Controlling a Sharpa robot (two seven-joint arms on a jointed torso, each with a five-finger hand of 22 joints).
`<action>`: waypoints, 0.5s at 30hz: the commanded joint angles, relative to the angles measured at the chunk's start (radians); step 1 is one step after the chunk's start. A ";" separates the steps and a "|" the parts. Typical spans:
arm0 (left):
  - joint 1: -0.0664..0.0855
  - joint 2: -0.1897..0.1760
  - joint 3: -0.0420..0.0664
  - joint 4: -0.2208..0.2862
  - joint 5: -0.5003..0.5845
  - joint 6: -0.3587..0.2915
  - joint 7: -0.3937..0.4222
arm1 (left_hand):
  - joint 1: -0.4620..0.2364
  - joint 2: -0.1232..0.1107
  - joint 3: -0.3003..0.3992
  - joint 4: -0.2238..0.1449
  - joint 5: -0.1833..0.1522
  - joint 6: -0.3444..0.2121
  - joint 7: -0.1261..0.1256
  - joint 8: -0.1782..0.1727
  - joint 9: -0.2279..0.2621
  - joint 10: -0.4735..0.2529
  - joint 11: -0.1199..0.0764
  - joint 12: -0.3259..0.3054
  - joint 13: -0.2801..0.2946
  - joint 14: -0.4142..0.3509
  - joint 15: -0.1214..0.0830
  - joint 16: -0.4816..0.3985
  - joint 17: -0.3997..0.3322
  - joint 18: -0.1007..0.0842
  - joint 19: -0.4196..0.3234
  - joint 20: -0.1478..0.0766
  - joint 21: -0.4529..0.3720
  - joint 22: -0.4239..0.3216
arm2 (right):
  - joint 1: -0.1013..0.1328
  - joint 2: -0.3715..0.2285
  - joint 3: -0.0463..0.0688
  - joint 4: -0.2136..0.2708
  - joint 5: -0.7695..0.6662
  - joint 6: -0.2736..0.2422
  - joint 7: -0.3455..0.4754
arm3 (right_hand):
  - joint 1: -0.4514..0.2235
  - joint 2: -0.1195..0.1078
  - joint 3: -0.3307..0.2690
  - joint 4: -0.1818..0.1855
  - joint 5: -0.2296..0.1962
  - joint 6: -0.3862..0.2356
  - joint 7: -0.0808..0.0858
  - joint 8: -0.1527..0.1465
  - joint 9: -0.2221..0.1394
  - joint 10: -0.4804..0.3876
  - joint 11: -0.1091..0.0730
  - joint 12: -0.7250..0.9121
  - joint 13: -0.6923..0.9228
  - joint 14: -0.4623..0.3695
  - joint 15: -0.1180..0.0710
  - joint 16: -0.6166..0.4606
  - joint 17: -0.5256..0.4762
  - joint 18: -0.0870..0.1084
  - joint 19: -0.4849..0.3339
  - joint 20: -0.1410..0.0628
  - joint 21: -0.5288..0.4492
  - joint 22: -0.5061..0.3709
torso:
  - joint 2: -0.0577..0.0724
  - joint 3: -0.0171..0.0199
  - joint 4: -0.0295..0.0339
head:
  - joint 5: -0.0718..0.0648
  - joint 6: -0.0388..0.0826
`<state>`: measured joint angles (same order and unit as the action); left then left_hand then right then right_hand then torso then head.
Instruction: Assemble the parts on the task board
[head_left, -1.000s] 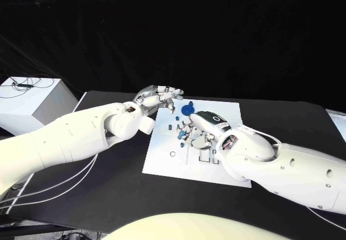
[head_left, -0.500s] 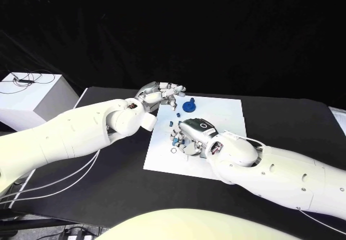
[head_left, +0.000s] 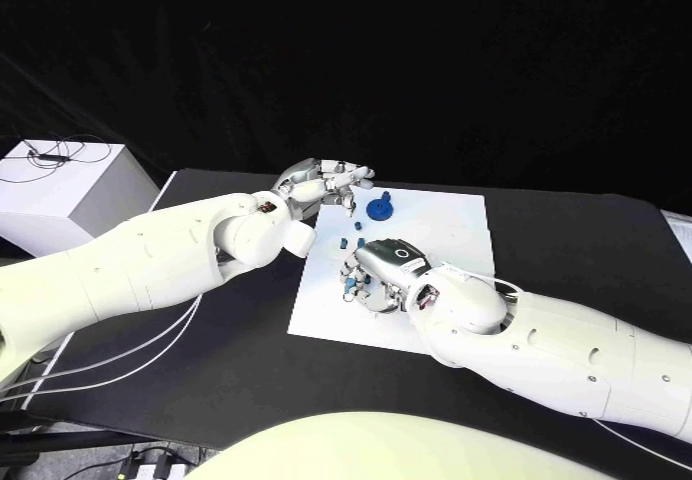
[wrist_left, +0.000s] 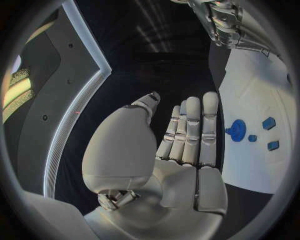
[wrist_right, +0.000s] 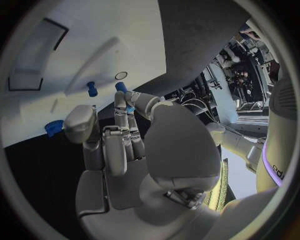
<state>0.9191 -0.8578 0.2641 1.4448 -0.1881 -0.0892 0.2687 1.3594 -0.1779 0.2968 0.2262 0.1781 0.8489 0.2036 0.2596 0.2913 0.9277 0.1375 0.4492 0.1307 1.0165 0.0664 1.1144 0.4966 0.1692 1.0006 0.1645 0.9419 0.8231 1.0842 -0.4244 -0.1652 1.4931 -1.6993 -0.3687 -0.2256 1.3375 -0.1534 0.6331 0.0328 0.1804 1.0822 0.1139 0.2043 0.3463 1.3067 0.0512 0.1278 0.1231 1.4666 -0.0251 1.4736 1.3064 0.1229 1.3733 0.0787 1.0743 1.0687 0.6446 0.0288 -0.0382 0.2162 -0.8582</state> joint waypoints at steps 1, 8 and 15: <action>0.000 0.002 0.001 0.002 0.006 0.016 0.008 | 0.007 0.003 -0.003 0.004 -0.006 -0.007 0.001 0.006 0.000 -0.008 0.002 0.002 0.001 -0.007 0.003 -0.003 0.001 0.007 0.003 -0.001 0.003 -0.001 | -0.005 0.003 -0.001 -0.003 -0.022 0.021 -0.004 | 0.003 0.011 0.008 0.000 0.002 0.005 0.001 0.044 0.056 0.004 -0.006 -0.005 0.000 0.055 -0.006 0.004 0.000 -0.013 0.000 -0.009 0.002 0.001 | 0.000 -0.0009 0.0017 | 0.004 -0.006; 0.000 0.000 0.001 0.002 0.006 0.016 0.008 | 0.007 0.003 -0.003 0.004 -0.006 -0.007 0.001 0.006 0.000 -0.008 0.002 0.002 0.001 -0.007 0.003 -0.003 0.001 0.007 0.003 -0.001 0.003 -0.001 | -0.012 0.007 -0.003 -0.007 -0.022 0.019 -0.002 | 0.003 0.011 0.009 -0.001 0.002 0.005 0.002 0.045 0.057 0.004 -0.006 -0.006 0.001 0.055 -0.006 0.005 0.003 -0.013 0.000 -0.009 0.005 0.003 | 0.001 0.0004 -0.0001 | 0.010 -0.011; 0.000 0.000 0.001 0.003 0.005 0.017 0.007 | 0.007 0.003 -0.003 0.004 -0.006 -0.007 0.001 0.006 0.000 -0.008 0.002 0.002 0.001 -0.007 0.003 -0.003 0.001 0.007 0.003 -0.001 0.003 -0.001 | -0.017 0.007 -0.003 -0.009 -0.022 0.018 -0.001 | 0.003 0.011 0.009 -0.001 0.002 0.005 0.002 0.045 0.057 0.004 -0.006 -0.006 0.001 0.055 -0.006 0.005 0.003 -0.013 0.000 -0.009 0.005 0.003 | 0.000 -0.0001 -0.0003 | 0.013 -0.014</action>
<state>0.9191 -0.8590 0.2641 1.4453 -0.1880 -0.0887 0.2687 1.3594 -0.1779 0.2968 0.2262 0.1781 0.8489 0.2036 0.2596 0.2913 0.9277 0.1375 0.4492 0.1306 1.0165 0.0665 1.1144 0.4964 0.1692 1.0006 0.1645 0.9419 0.8232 1.0681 -0.4179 -0.1683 1.4837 -1.7060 -0.3617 -0.2276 1.3404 -0.1557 0.6382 0.0318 0.1800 1.0820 0.1142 0.2044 0.3463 1.3084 0.0530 0.1281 0.1233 1.4666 -0.0251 1.4736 1.3081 0.1230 1.3733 0.0787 1.0742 1.0713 0.6450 0.0288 -0.0379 0.2281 -0.8717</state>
